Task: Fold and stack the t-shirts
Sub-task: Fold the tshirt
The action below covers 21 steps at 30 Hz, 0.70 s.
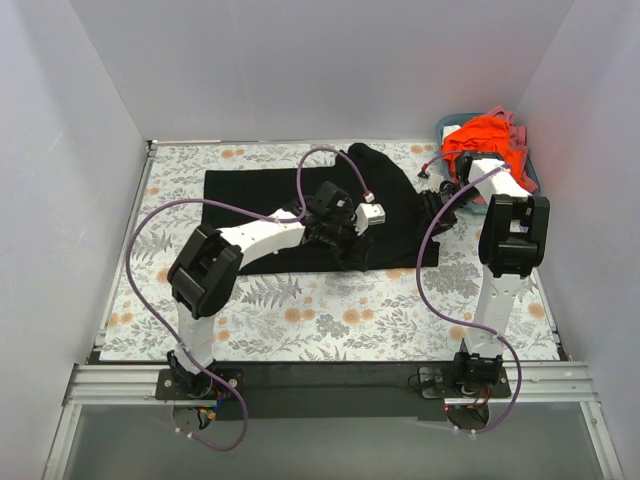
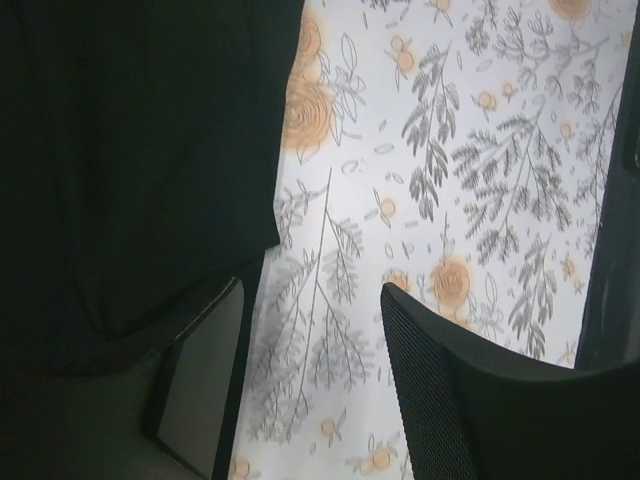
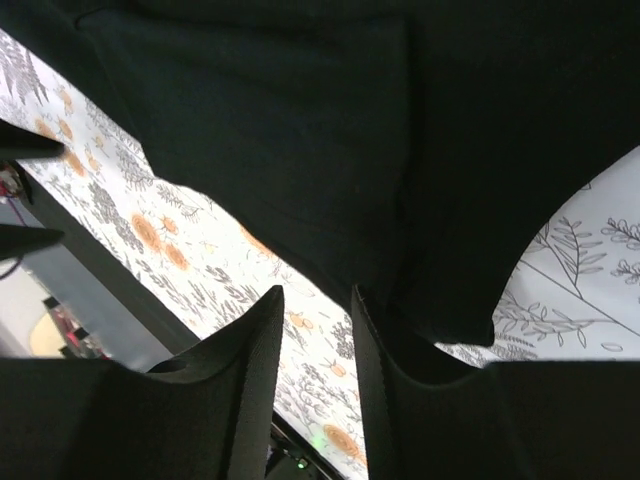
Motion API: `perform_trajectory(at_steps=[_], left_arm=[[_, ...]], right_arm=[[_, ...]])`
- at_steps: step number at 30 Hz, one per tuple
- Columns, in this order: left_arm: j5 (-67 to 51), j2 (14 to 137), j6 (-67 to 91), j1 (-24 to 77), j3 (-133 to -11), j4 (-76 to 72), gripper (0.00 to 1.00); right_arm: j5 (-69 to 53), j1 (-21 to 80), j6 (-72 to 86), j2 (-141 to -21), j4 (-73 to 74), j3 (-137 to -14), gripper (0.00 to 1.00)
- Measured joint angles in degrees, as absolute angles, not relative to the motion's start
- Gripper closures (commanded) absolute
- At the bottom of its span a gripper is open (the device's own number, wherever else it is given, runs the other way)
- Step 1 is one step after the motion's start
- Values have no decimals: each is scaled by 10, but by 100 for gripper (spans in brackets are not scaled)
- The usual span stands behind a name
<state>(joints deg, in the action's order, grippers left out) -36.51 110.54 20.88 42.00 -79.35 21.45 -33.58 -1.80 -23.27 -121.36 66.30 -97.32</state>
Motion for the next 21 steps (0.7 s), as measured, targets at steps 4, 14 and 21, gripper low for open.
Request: perform_trajectory(at_steps=[4, 14, 21], left_arm=[[-366, 1153, 263, 428, -819, 194, 44], [-400, 1150, 500, 399, -762, 160, 34], [-402, 1150, 593, 400, -740, 131, 32]], right_arm=[[-338, -18, -225, -1233, 658, -973, 72], [-355, -18, -223, -1235, 658, -973, 99], [-343, -20, -226, -1231, 658, -973, 68]])
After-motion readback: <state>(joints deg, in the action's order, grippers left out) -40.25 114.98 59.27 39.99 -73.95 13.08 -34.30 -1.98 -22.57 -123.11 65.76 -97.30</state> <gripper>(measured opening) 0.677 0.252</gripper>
